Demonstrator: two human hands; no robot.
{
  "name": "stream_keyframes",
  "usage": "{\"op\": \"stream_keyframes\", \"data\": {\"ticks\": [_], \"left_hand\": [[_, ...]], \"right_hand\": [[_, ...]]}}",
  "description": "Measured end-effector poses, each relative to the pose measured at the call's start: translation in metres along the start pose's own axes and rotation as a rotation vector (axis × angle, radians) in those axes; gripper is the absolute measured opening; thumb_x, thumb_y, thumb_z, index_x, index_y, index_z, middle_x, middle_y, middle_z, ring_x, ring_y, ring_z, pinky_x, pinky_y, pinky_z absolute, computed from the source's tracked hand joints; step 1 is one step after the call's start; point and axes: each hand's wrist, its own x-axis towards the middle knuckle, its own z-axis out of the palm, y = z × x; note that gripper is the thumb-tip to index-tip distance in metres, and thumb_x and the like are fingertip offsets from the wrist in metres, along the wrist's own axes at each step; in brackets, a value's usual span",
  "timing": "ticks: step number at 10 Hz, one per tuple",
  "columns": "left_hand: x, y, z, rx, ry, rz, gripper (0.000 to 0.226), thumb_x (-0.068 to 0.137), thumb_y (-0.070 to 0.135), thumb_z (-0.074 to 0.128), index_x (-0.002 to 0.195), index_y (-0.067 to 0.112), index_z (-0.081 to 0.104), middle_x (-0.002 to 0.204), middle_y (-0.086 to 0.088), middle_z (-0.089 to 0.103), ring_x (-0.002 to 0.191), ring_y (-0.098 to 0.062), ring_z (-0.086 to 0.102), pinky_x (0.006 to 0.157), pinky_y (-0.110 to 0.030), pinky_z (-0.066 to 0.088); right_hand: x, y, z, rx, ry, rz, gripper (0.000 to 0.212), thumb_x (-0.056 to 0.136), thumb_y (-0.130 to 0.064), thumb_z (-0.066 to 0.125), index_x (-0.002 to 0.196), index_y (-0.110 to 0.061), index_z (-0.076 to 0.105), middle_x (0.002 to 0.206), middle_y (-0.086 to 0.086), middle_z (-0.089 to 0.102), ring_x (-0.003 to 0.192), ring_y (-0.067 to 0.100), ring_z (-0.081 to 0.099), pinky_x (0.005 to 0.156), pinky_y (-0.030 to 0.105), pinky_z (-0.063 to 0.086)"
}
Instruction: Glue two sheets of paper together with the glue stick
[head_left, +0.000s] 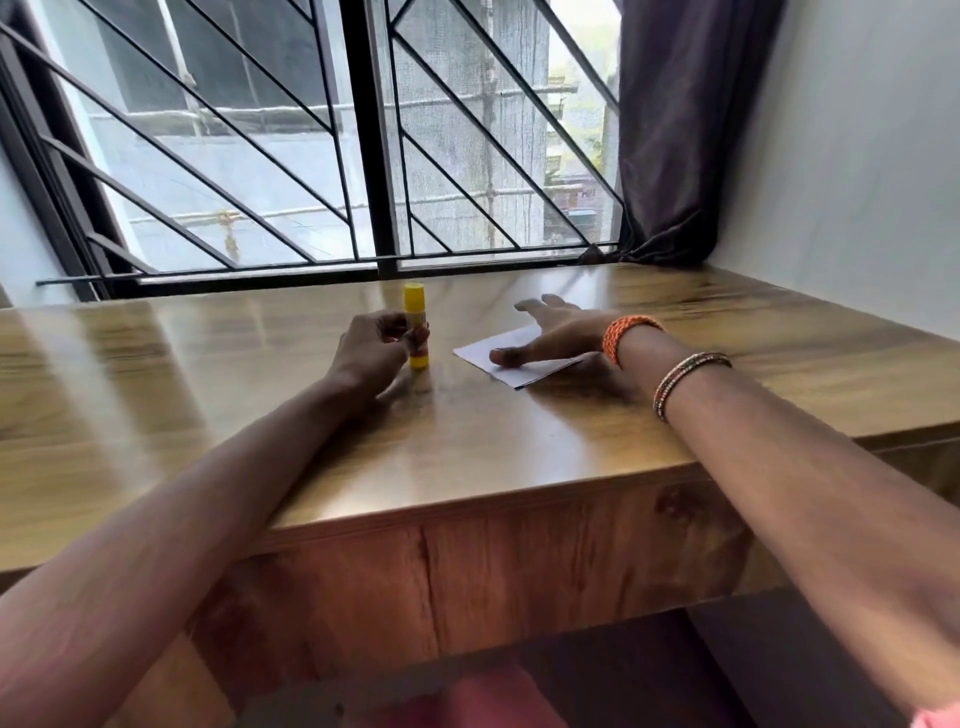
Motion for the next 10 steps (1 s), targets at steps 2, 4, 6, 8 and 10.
{"op": "stream_keyframes", "data": {"ticks": [2, 4, 6, 8, 10], "left_hand": [[0.004, -0.006, 0.002, 0.007, 0.018, 0.004, 0.005, 0.087, 0.012, 0.062, 0.087, 0.012, 0.066, 0.083, -0.007, 0.066, 0.074, -0.014, 0.060, 0.081, -0.028, 0.046], [0.006, -0.003, 0.002, 0.059, 0.075, 0.030, 0.014, 0.086, 0.005, 0.061, 0.098, 0.010, 0.064, 0.079, -0.002, 0.065, 0.073, -0.017, 0.060, 0.074, -0.024, 0.051], [0.030, -0.015, -0.003, 0.215, 0.195, 0.047, 0.051, 0.078, -0.007, 0.049, 0.124, 0.017, 0.048, 0.082, 0.001, 0.066, 0.083, -0.021, 0.065, 0.078, -0.027, 0.051], [0.066, -0.039, -0.007, 0.211, 0.104, -0.006, 0.053, 0.081, 0.003, 0.061, 0.128, 0.017, 0.043, 0.098, -0.011, 0.068, 0.084, -0.026, 0.066, 0.075, -0.035, 0.056], [0.063, -0.044, -0.007, 0.156, 0.116, -0.032, 0.053, 0.079, 0.001, 0.063, 0.123, 0.024, 0.047, 0.078, 0.015, 0.063, 0.074, 0.000, 0.062, 0.060, 0.000, 0.042]], "right_hand": [[-0.012, -0.011, -0.002, -0.242, 0.169, 0.175, 0.091, 0.080, -0.077, 0.039, 0.127, -0.001, 0.049, 0.140, 0.022, 0.046, 0.126, 0.040, 0.045, 0.101, 0.049, 0.035], [-0.008, -0.027, 0.006, -0.166, -0.112, -0.004, 0.090, 0.082, -0.076, 0.035, 0.134, -0.002, 0.044, 0.140, 0.014, 0.050, 0.113, 0.030, 0.054, 0.084, 0.025, 0.035], [0.040, -0.020, -0.013, 0.075, -0.319, -0.138, 0.095, 0.078, -0.061, 0.061, 0.152, -0.022, 0.015, 0.160, 0.000, 0.018, 0.145, 0.025, 0.021, 0.117, 0.046, 0.022], [0.100, -0.009, -0.027, 0.006, -0.374, -0.178, 0.096, 0.079, -0.052, 0.066, 0.153, -0.026, 0.011, 0.161, -0.001, 0.013, 0.147, 0.019, 0.013, 0.115, 0.033, 0.013], [0.116, -0.016, -0.046, -0.359, -0.434, -0.202, 0.109, 0.071, -0.067, 0.066, 0.152, -0.028, 0.005, 0.162, 0.002, 0.004, 0.149, 0.023, 0.005, 0.118, 0.043, 0.008]]}}
